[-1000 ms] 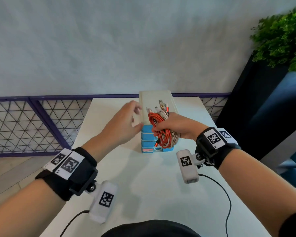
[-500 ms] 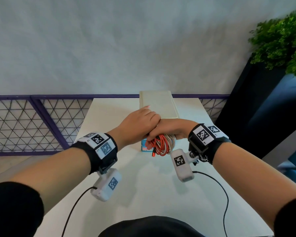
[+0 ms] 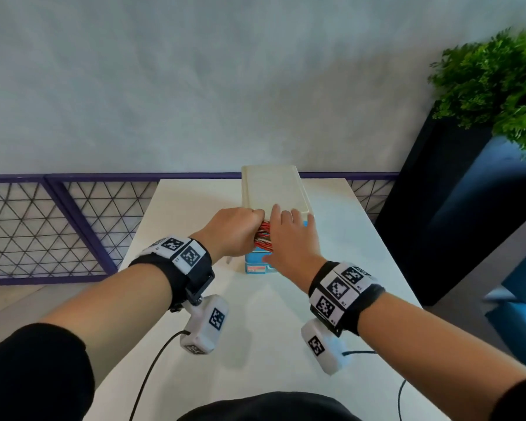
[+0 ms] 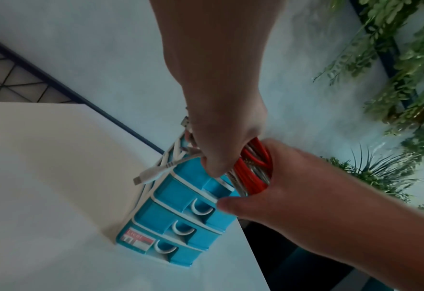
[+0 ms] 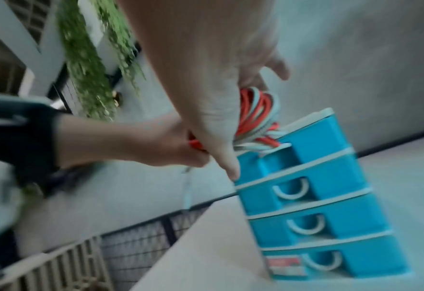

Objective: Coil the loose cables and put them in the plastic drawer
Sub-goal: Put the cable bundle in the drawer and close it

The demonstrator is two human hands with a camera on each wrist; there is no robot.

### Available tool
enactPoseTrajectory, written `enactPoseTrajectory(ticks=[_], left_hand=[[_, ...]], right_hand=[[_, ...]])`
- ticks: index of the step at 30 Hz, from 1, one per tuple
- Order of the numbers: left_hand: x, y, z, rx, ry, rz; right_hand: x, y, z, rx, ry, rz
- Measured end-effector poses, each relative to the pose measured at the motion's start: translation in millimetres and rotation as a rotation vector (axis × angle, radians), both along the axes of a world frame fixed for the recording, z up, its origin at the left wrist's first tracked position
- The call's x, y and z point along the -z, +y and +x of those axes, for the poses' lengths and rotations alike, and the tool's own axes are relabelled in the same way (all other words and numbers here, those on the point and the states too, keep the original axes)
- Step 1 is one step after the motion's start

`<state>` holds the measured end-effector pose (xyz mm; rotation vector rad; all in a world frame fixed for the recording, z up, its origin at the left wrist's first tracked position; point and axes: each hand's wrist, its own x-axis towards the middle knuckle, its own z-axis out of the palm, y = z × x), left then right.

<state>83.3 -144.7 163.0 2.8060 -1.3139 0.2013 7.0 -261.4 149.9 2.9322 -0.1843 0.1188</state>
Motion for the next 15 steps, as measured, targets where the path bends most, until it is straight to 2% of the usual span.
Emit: enactPoseTrajectory(ticks=[1,3,5,8,11,13,15], left_hand=[[0,1,-2,-0.004,0.052,0.002],[4,1,-6,-0.016,0.126,-0.002],[12,0,-9,-0.018,0.168,-0.011],[21,-2,-10,-0.002,0.225,-0.032],[23,-3,-7,0.053,0.416,-0.020],[19,-2,-1,0.073,0.559,-0.117],[15,-2,10,0.044,0.579,-0.297]], right_hand=[[2,-6,2,-0.019,-0.025,0.033],[5,-15,5,-0.073,-0.034,0.226],[7,-20,4,-0.096,0.049,0.335],[11,-27,2,-0.115,0.123,0.323],[16,-38,2,-0.133,0.157,0.312],[17,-45,2,-0.139,0.159,0.299],[17,-51,3,-0.139,0.157,0.284]])
